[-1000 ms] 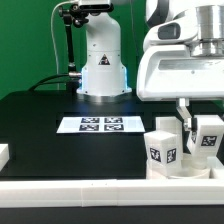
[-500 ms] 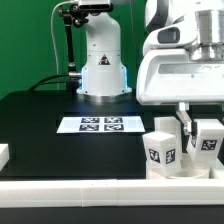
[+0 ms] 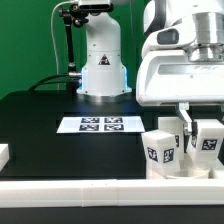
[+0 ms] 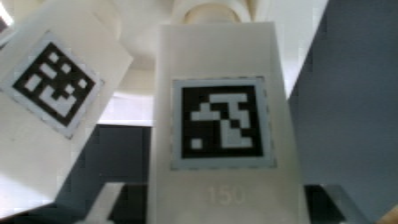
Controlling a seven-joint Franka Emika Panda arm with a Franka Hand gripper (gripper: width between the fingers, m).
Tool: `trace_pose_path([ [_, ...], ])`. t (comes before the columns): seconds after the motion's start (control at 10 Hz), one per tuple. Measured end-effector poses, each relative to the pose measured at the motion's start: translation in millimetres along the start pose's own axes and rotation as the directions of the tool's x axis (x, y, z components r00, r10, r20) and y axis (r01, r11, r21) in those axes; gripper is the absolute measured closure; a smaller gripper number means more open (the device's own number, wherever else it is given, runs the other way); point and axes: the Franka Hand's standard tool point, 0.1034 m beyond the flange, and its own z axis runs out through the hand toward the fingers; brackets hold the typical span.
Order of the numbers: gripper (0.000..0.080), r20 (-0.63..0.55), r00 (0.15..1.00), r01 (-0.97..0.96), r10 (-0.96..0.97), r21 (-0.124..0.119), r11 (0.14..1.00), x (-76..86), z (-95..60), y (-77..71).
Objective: Assemble stool
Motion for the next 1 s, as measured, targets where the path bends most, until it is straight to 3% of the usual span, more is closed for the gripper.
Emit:
trace_pose_path([
  [1.0,0.0459,-0.021,1.000,0.010,-0.010,0.000,1.000,-7.3,1.7,2.2],
])
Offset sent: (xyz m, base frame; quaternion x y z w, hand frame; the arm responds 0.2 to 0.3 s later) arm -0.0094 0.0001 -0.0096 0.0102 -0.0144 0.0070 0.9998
